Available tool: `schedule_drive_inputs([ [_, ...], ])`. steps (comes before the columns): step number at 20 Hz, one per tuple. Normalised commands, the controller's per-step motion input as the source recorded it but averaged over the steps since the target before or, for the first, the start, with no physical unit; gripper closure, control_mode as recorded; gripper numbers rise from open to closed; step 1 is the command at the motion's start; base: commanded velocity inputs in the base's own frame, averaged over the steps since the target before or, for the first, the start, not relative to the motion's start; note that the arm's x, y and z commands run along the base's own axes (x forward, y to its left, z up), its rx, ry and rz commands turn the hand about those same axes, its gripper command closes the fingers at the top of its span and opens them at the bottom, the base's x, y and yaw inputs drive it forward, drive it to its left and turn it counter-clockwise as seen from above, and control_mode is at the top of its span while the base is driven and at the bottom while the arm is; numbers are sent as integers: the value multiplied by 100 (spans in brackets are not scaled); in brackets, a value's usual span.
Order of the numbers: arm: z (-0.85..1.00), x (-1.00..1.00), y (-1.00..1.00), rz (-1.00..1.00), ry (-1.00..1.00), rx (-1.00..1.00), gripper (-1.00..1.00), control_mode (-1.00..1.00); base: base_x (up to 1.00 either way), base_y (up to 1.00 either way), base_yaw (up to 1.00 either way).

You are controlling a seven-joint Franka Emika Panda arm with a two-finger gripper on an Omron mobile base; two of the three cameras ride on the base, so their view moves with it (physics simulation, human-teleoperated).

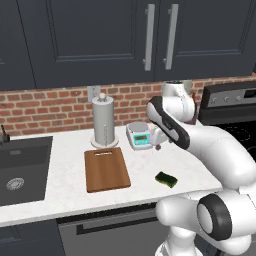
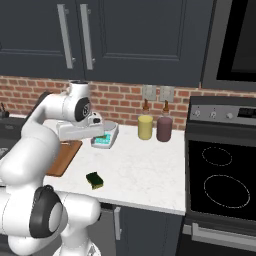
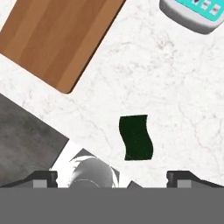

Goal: Pick up the sponge from the counter and clean the cutting board by briefly scrubbing or pressing down on the cutting board. Once finished, release the sponge.

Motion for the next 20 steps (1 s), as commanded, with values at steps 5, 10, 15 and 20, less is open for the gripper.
schedule_drive_inputs([
  [5, -34, 0, -1, 0, 0, -9, -100, -100, 0, 0, 0],
  [10, -34, 0, -6, 7, 0, -3, -100, -100, 0, 0, 0],
  [15, -34, 0, -9, 9, 0, 0, -100, -100, 0, 0, 0],
  [20, -29, 6, -15, 5, 0, 0, -100, -100, 0, 0, 0],
])
